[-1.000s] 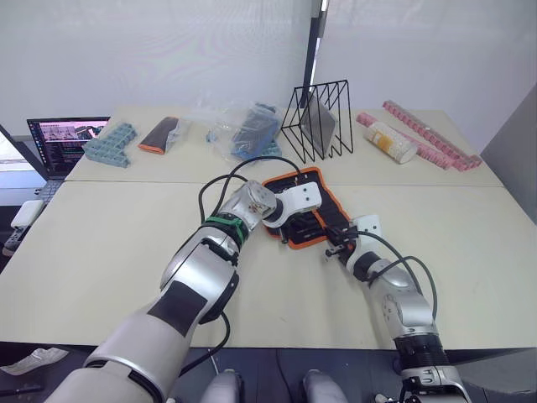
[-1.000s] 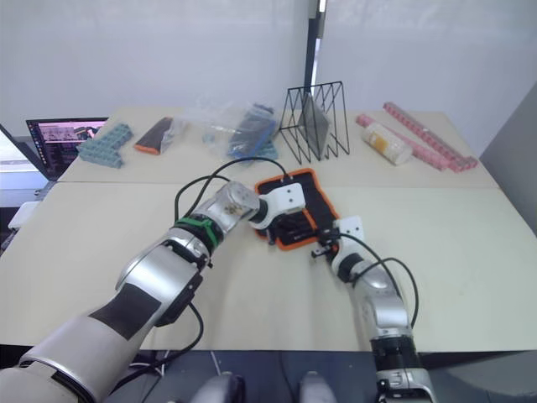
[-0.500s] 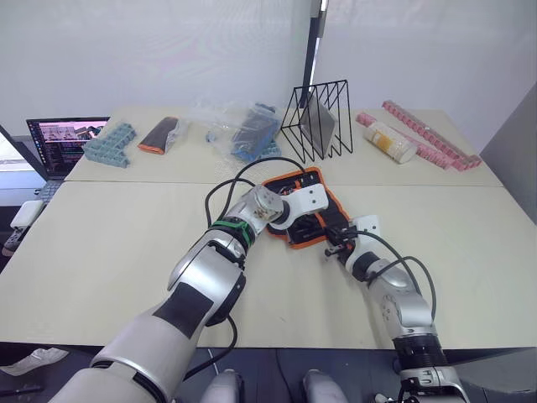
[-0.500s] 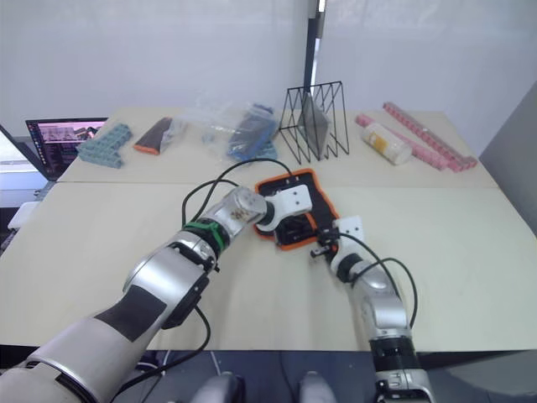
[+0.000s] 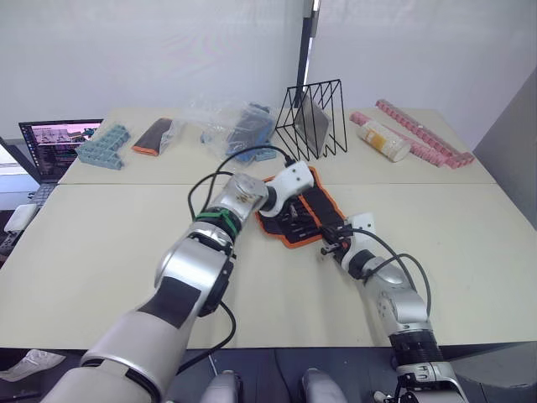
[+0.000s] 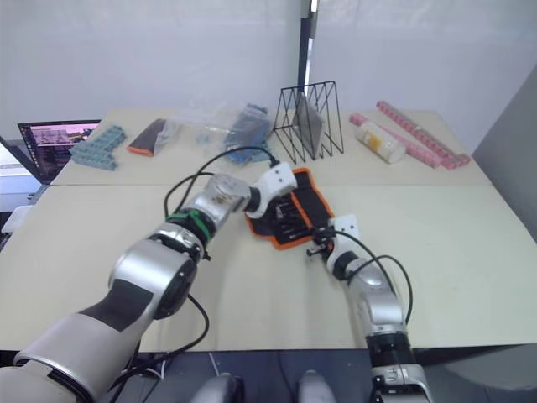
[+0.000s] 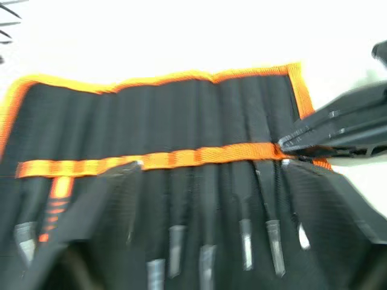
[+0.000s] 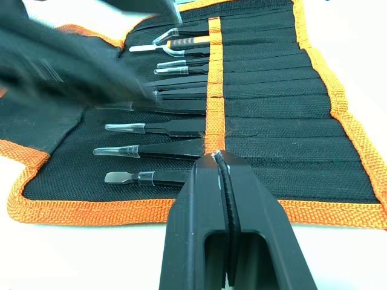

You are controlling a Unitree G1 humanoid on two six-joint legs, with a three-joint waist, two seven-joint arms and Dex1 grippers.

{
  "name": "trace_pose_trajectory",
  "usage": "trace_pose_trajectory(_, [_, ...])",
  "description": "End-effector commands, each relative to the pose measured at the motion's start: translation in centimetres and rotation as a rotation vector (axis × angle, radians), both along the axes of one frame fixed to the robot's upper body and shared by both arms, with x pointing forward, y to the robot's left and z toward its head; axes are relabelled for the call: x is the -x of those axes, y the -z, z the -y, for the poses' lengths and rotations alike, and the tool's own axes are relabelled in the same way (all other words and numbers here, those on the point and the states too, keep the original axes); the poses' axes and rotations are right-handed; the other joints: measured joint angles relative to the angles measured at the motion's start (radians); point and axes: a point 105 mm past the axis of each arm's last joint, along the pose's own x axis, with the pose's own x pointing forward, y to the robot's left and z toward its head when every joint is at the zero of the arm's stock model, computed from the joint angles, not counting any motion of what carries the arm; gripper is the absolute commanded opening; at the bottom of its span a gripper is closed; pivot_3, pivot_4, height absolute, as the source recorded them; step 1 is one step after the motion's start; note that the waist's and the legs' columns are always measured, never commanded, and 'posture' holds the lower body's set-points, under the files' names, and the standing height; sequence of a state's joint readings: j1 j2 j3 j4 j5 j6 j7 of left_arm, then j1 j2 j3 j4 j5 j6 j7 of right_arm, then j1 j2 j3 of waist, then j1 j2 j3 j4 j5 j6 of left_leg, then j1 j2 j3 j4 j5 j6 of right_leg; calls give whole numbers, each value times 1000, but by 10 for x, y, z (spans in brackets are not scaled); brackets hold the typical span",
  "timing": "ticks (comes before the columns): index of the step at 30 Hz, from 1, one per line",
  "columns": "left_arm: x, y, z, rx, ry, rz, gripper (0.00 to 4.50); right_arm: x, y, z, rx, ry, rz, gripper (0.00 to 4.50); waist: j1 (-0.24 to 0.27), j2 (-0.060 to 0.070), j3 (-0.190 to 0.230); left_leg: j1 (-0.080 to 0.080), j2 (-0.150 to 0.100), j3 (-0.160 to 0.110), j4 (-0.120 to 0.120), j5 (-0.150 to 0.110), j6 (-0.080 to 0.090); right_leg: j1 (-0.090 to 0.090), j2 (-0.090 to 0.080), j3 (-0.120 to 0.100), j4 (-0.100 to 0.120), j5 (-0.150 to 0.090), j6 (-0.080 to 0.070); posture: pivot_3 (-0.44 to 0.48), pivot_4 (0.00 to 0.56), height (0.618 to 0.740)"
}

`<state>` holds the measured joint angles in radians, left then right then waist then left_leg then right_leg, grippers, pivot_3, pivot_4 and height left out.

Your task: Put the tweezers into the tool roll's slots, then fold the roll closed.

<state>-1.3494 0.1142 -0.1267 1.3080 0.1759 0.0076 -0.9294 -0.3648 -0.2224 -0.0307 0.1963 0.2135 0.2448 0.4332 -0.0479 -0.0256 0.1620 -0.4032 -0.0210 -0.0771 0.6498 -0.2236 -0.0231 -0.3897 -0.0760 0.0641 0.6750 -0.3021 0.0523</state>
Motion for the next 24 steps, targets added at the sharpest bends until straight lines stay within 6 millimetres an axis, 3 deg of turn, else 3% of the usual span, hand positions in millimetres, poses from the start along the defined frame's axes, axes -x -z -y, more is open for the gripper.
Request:
trace_pose_trajectory(1, [-3,-40,-16,111,23,50,4486,1,12,-1,20,-7,-47,0,-2,0,0,0,0,0,0,0,0,0,0,0,0,0,0,0,150,739])
trace_pose_trajectory(8, [-3,-49,-76,190,-87,105,4486,-3,4,-2,33,-39,-21,0,-13,0,0,1,1,-1,0,0,0,0,0,0,5,0,0,0,150,739])
trace_pose_trajectory(10, [0,-56,-91,295,-146,120,4486,-3,-5,-5,25,-64,8,0,-14,0,0,1,1,-3,0,0,0,0,0,0,6,0,0,0,150,739])
trace_pose_trajectory(13, [9,-56,-117,305,-233,198,4486,2,-32,-10,-11,-116,85,0,-14,0,0,-1,1,-5,1,0,0,-2,0,0,7,0,0,0,150,739])
trace_pose_trajectory(19, [57,-33,-144,349,-165,-9,4486,15,-63,-13,13,-216,141,0,-16,1,0,-3,2,-6,1,0,0,-6,0,2,9,0,0,0,150,739])
trace_pose_trajectory(20, [63,-30,-149,349,-177,-21,4500,18,-65,-15,31,-241,143,542,-14,1,0,-3,2,-6,1,0,0,-6,0,2,9,0,0,0,150,739])
trace_pose_trajectory(24, [79,-14,-169,327,-227,-47,4500,31,-69,-29,76,-329,127,1807,-12,1,0,-3,2,-6,1,0,0,-5,0,2,6,0,0,0,150,739])
